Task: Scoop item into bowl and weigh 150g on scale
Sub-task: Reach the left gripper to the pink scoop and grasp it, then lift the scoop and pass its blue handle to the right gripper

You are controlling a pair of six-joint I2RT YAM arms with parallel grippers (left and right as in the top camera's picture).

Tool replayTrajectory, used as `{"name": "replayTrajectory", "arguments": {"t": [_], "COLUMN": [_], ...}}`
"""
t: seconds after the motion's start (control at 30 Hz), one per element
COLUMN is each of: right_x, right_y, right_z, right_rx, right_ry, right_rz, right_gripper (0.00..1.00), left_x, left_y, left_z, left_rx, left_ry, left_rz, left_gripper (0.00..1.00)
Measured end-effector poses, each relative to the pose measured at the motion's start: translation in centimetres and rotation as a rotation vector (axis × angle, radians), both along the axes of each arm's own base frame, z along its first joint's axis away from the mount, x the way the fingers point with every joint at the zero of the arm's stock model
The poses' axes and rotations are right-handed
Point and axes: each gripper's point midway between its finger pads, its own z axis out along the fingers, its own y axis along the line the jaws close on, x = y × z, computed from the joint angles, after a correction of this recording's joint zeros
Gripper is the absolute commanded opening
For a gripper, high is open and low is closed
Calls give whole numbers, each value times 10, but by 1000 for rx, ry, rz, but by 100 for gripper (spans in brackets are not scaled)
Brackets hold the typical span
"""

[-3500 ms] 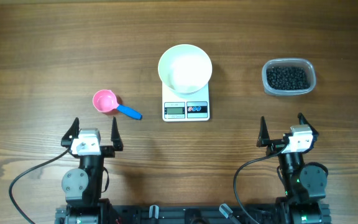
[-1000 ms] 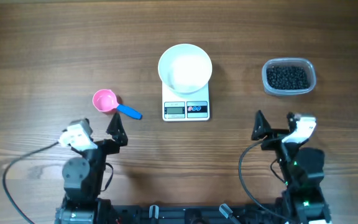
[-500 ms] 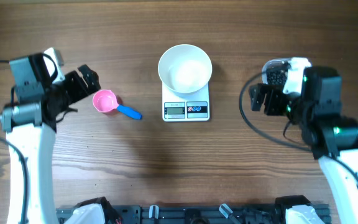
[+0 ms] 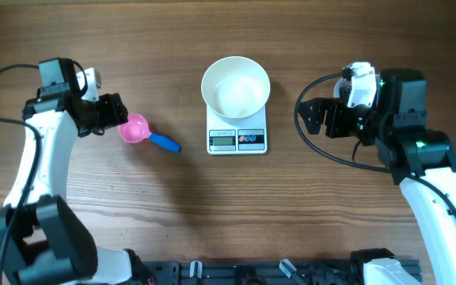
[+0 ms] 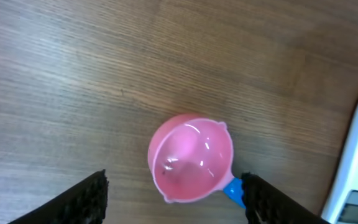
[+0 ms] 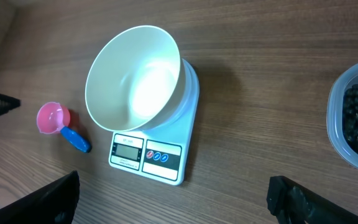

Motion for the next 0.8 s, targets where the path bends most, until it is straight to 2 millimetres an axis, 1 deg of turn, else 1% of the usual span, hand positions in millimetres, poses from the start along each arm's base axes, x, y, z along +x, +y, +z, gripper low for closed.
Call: {"name": "replayTrajectory", "arguments": {"t": [0.03, 0.1, 0.13, 0.2, 0.27, 0.3, 0.33, 0.37, 0.43, 0.53, 0.57, 0.63, 0.67, 0.7, 0.8], "right_x": [0, 0, 0, 0, 0, 0, 1, 1, 3, 5, 6, 6, 6, 6, 6], "right_y": [0, 0, 0, 0, 0, 0, 0, 0, 0, 1, 1, 1, 1, 1, 1], "right_z": [0, 0, 0, 0, 0, -1, -2, -4, -9, -16, -17, -17, -17, -18, -18], "right_rx": [0, 0, 0, 0, 0, 0, 0, -1, -2, -4, -5, -5, -5, -5, -5], "right_ry": [0, 1, 0, 1, 2, 3, 6, 11, 27, 48, 53, 53, 54, 54, 54], "right_rz": [1, 0, 0, 0, 0, 0, 0, 0, 0, 0, 0, 1, 1, 1, 1], "right_gripper": [100, 100, 99, 100, 100, 100, 100, 100, 100, 100, 100, 100, 100, 100, 100], "left_x": [2, 9, 12, 17, 18, 17, 16, 16, 15, 16, 17, 15, 13, 12, 12], "left_y": [1, 2, 3, 4, 4, 3, 2, 0, -9, -14, -14, -14, -14, -14, -13], "left_z": [-4, -11, -15, -23, -34, -39, -44, -49, -61, -67, -70, -77, -85, -89, -91], "left_rx": [3, 14, 18, 21, 16, 13, 11, 9, 5, 10, 11, 11, 8, 5, 11], "left_ry": [0, -6, -8, -7, 15, 27, 40, 54, 83, 94, 95, 114, 135, 147, 149], "left_rz": [-8, -32, -40, -49, -53, -56, -61, -71, -99, -126, -127, -129, -130, -131, -132], "left_gripper": [71, 59, 56, 54, 49, 45, 44, 43, 37, 34, 31, 23, 16, 4, 4]}}
